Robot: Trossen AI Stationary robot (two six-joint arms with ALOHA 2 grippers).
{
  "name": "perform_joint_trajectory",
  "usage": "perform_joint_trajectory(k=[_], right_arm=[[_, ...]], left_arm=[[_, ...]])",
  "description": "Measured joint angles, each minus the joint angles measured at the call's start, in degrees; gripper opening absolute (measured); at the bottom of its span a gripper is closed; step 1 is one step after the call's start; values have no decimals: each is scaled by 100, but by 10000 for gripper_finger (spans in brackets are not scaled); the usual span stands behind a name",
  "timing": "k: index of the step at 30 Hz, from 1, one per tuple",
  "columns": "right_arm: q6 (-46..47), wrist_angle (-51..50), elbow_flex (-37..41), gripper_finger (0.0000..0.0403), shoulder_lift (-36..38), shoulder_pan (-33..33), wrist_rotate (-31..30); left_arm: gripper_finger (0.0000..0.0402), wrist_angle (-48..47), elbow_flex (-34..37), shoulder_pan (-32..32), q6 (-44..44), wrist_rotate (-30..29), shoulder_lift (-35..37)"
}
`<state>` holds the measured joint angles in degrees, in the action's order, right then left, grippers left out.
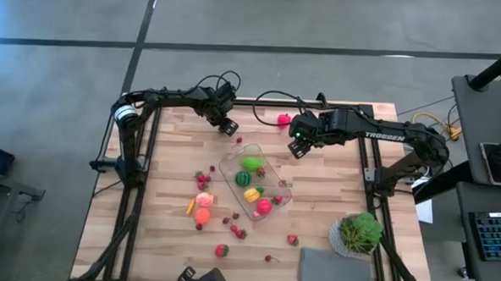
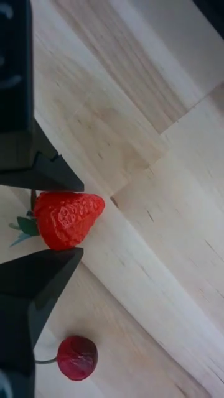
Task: Pick and placing Produce into tupperware
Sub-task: Put the red strawberry into the transparent bin
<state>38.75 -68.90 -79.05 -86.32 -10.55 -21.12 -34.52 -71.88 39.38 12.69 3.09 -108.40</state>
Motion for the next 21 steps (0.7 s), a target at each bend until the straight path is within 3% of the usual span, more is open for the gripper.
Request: perform_joint_trajectory(k=[11, 16, 21], right_arm=[[-41, -37, 0, 236, 0, 0, 0], [-81, -49, 0, 239, 0, 2, 0], [-88, -62, 0, 241, 0, 1, 0]], left_arm=[[123, -419, -92, -51, 41, 283, 322], [122, -455, -80, -317, -3, 1027, 968], [122, -243, -77, -882, -422, 2213, 1746]])
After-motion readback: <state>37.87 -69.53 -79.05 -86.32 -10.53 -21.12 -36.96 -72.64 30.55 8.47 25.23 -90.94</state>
